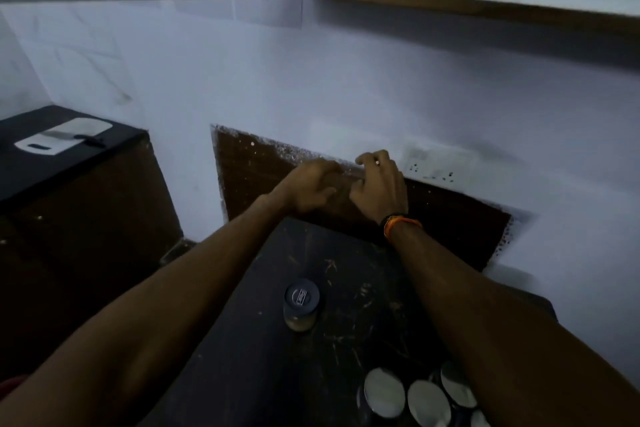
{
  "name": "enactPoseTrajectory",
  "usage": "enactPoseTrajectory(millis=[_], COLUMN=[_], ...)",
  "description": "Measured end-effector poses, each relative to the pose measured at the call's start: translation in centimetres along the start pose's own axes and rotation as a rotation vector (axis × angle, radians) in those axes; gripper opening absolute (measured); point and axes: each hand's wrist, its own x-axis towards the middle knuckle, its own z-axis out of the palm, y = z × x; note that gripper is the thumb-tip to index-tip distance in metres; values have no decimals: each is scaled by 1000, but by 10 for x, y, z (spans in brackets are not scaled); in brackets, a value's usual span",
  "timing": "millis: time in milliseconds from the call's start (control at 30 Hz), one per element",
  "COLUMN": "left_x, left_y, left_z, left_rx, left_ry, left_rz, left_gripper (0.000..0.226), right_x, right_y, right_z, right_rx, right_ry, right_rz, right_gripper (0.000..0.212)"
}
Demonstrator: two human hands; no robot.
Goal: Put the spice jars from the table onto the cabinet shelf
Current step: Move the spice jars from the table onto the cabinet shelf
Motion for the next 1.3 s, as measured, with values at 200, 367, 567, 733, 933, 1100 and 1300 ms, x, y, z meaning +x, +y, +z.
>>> enactPoseTrajectory(millis=[200,367,567,733,933,1100,1300], left_x=[-52,-94,-128,-137,-144,-152,-157], left_y=[-37,-61,-79,-90,-104,-116,-122], left_z=[59,103,131,138,145,153,161], left_rx=[-38,-44,-47,-112,-180,-292,-450], left_ry=[-277,-441,-490,-429,-458,-434,-334], left_rz=[-220,-332,-372,-407,-488,-600,-725], left_gripper=[58,58,43,36,35,34,26], right_x=[-53,-103,-143,-149,-151,-157,-156], right_y=[8,12,6,-3,-16,-25,-18], right_z=[64,115,154,175,199,219,227], right_rx=[81,104,176,152,16,25,62], right_ry=[-315,-532,-625,-664,-772,-808,-681], right_rz=[86,144,226,281,336,414,416], right_gripper=[39,37,46,77,115,124,101])
